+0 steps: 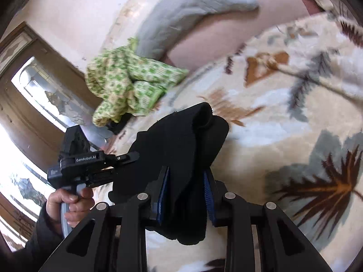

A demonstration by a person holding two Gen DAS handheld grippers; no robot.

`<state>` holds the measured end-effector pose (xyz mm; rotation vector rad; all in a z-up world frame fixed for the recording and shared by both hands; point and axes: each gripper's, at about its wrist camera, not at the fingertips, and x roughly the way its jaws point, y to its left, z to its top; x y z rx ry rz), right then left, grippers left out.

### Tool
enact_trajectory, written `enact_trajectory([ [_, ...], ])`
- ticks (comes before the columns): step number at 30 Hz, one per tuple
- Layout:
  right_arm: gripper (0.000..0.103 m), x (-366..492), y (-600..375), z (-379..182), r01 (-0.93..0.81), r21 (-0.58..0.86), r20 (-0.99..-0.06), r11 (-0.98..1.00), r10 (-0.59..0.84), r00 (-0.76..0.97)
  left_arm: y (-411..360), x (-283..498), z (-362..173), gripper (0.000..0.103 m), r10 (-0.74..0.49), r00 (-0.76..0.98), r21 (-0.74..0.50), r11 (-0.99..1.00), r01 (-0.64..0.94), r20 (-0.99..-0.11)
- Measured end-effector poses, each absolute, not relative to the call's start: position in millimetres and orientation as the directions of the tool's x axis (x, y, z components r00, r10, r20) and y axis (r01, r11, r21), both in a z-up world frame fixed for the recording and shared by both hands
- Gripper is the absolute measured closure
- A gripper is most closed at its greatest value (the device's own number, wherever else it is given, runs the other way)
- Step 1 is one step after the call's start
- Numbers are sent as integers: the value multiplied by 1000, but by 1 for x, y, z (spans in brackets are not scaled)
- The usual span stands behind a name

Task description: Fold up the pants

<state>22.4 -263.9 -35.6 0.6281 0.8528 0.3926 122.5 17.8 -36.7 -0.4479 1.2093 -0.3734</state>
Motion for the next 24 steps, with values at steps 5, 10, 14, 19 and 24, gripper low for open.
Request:
enact_trajectory([
  [5,67,28,-276,-47,43,650,-617,758,494,613,18,118,-43,57,-505,383,-510,855,96,-774],
  [10,67,-6,-256,1,-34,386,-594,922,276,756,36,101,-16,53,-449,493,-455,883,118,-745],
  [14,67,-21,-239,9,-92,313,-569,945,264,779,44,80,13,53,-397,553,-397,909,126,-733],
  [19,67,-26,-238,14,-10,170,-548,985,104,830,50,36,87,53,-240,704,-216,968,125,-669],
  [24,56,-35,-244,28,10,135,-423,991,48,905,33,5,162,11,-215,847,-110,977,185,-487],
])
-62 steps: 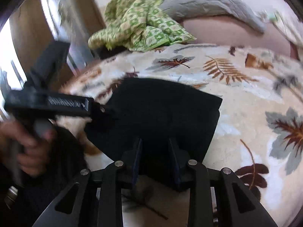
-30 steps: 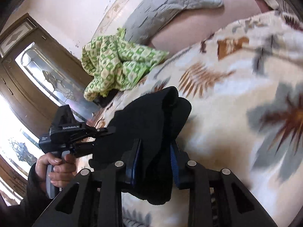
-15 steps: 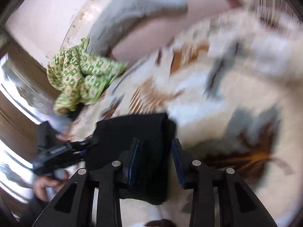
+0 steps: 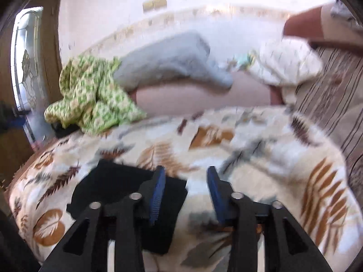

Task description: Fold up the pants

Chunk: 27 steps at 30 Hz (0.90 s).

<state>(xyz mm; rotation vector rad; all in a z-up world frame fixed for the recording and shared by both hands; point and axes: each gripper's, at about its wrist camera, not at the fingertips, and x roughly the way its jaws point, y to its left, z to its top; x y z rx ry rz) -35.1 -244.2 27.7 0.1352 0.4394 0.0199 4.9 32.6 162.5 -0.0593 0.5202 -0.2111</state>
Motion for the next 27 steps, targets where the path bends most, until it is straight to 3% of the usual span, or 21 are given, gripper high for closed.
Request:
enact_trajectory([
  [3,55,-31,-256,26,-26,236,-455,971,134,880,23,12,158,11,-278,827,-186,959,213,-488],
  [6,61,-29,-262,22,-4,267,-496,964,141,857,7,31,131,11,-288,768,-184,958,222,-572],
  [8,69,-26,-256,18,-51,276,-523,960,195,830,-2,42,108,15,-290,717,-210,957,201,-635],
  [14,73,-14,-224,0,-166,287,-613,943,314,725,-21,49,54,27,-325,587,-254,946,202,-741],
  [15,75,-12,-220,-2,-173,288,-618,942,321,717,-24,49,44,30,-319,569,-248,948,200,-758],
  [17,75,-11,-216,-4,-167,281,-628,945,313,712,-31,45,23,49,-292,527,-225,956,189,-798],
  [19,75,-9,-211,-9,-165,268,-651,949,305,695,-37,45,1,61,-244,484,-185,968,167,-840],
  [22,75,0,-203,-33,-152,216,-758,965,263,597,-39,40,-31,61,-193,479,-139,979,147,-857],
  [27,75,2,-203,-35,-137,218,-759,966,256,598,-29,39,-26,62,-262,466,-212,964,159,-845],
])
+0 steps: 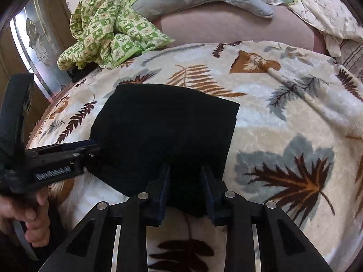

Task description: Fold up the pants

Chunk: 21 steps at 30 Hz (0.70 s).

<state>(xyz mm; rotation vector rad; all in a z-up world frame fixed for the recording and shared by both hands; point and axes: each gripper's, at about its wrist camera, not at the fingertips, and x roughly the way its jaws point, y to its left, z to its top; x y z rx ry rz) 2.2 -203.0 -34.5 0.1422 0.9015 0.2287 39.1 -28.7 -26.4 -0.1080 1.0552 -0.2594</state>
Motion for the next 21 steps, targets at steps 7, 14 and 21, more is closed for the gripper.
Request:
enact_trajectory([
  [7,73,-8,-222,5,-67,190,-596,980,169,785,-25,64,14,58,-319,553,-205,944,259,-770],
  [14,79,38,-210,0,-98,145,-576,985,164,801,-40,115,-25,51,-273,460,-153,947,282,-845],
  [21,78,62,-205,-41,-63,152,-715,986,154,682,-59,110,-34,6,-321,411,-171,917,362,-853],
])
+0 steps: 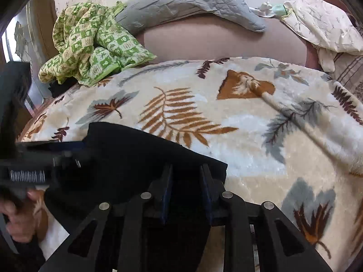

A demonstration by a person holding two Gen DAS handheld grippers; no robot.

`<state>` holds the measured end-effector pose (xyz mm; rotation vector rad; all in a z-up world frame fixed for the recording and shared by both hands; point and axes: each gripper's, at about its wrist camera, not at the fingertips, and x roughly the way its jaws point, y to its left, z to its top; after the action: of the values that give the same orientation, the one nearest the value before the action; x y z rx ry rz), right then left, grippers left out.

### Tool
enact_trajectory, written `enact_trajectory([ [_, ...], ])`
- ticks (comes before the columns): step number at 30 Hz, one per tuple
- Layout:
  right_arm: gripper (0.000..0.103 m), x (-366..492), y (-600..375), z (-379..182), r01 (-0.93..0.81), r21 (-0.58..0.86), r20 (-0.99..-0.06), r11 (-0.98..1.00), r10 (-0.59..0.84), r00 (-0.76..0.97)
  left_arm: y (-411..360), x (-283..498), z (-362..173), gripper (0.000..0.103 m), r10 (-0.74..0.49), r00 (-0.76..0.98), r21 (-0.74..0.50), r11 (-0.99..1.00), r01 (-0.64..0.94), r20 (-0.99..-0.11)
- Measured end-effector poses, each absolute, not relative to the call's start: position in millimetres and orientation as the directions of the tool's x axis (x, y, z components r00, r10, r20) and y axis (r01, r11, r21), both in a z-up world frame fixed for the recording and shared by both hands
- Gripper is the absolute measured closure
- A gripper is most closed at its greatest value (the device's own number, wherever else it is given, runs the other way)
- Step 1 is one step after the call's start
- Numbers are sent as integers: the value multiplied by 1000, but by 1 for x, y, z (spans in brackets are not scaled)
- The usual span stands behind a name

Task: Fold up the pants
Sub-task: 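Release the folded pants on the blanket and pull both grippers back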

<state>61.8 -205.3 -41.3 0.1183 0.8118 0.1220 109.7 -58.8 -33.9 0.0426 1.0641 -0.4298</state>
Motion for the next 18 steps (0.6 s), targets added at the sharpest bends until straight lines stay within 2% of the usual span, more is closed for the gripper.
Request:
enact_trajectory([
  [4,78,57,-210,-33,-50,169,-709,984,156,687,-61,100,-29,2,-327,463,-155,916,370,-824],
  [6,77,41,-212,-20,-31,136,-661,990,114,741,-56,95,-23,2,-342,482,-175,917,358,-807],
  [11,76,-7,-205,6,-6,70,-594,998,47,803,-52,61,-9,0,-275,538,-96,937,337,-797],
  [13,69,-27,-195,10,4,14,-579,1000,5,815,-51,47,-10,0,-238,557,-58,945,321,-796],
  [14,61,-35,-191,11,16,-13,-573,1000,-21,819,-51,37,-9,0,-224,576,-36,947,319,-786],
  [15,57,-46,-187,12,33,-29,-568,999,-44,822,-51,29,-7,0,-218,590,-22,947,320,-778],
  [18,57,-66,-183,10,59,-6,-572,998,-52,819,-51,12,-3,0,-207,625,1,949,315,-753],
])
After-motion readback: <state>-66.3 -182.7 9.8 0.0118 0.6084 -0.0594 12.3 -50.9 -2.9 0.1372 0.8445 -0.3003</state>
